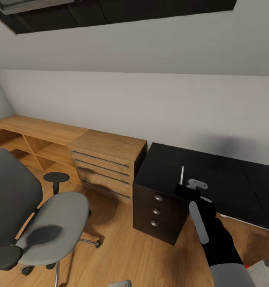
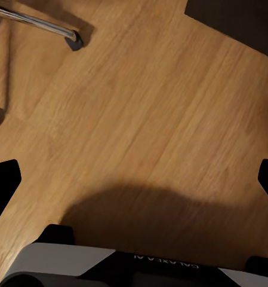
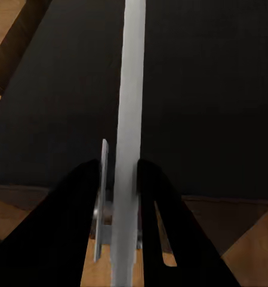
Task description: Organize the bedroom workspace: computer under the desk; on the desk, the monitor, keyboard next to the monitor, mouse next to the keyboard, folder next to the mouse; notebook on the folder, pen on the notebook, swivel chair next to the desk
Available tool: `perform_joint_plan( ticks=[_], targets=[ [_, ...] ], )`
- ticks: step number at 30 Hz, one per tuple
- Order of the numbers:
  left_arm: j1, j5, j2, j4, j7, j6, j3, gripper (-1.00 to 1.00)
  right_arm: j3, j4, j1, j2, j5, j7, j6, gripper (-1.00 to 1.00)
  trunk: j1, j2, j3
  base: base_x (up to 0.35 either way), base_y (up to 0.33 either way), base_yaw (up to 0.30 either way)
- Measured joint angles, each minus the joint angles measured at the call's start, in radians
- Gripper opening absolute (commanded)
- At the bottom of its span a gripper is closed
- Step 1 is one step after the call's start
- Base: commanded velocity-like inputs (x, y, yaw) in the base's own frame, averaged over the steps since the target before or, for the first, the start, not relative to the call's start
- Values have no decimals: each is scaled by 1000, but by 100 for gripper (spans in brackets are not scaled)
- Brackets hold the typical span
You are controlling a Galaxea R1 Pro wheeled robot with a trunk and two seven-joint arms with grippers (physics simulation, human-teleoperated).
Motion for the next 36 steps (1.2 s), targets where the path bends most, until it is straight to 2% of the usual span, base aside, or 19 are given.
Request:
perform_joint_plan(
  ticks=[5,12,15,19,25,27,30,31,32,34,36],
  targets=[
    [0,0,0,0,0,0,0,100,-51,-2,1,0,0,1,-1,-100,0,0,4,-18,0,-264],
    [0,1,0,0,0,0,0,100,-200,-16,1,0,0,4,1,-100,0,0,7,-1,0,-166],
    [0,0,0,0,0,0,-1,100,-244,-61,1,2,-1,4,10,-100,0,0,8,0,0,-18],
    [0,1,0,0,0,0,-1,100,-253,-77,1,6,-1,-1,6,-100,0,0,10,-19,14,-133],
    [0,0,0,0,0,-1,0,100,-265,-77,1,-2,2,1,3,-100,0,0,16,151,252,-224],
    [0,0,0,0,0,-1,0,100,-284,-76,0,-26,9,1,3,-100,0,0,18,138,302,-237],
    [0,0,0,0,0,-1,1,100,-295,-73,0,-92,22,0,3,-100,0,0,21,104,311,-241],
    [0,0,0,0,0,-1,1,100,-296,-72,0,-124,26,0,3,-100,0,0,22,62,309,-244],
    [0,0,0,0,0,-1,1,100,-297,-71,0,-141,25,0,3,-100,0,0,23,40,256,-246],
    [0,0,0,0,0,-1,0,100,-299,-70,0,-197,27,0,4,-100,0,0,25,21,168,-248],
    [0,0,0,0,0,-1,0,100,-303,-70,0,-239,27,0,5,-100,0,0,27,8,87,-250]
  ],
)
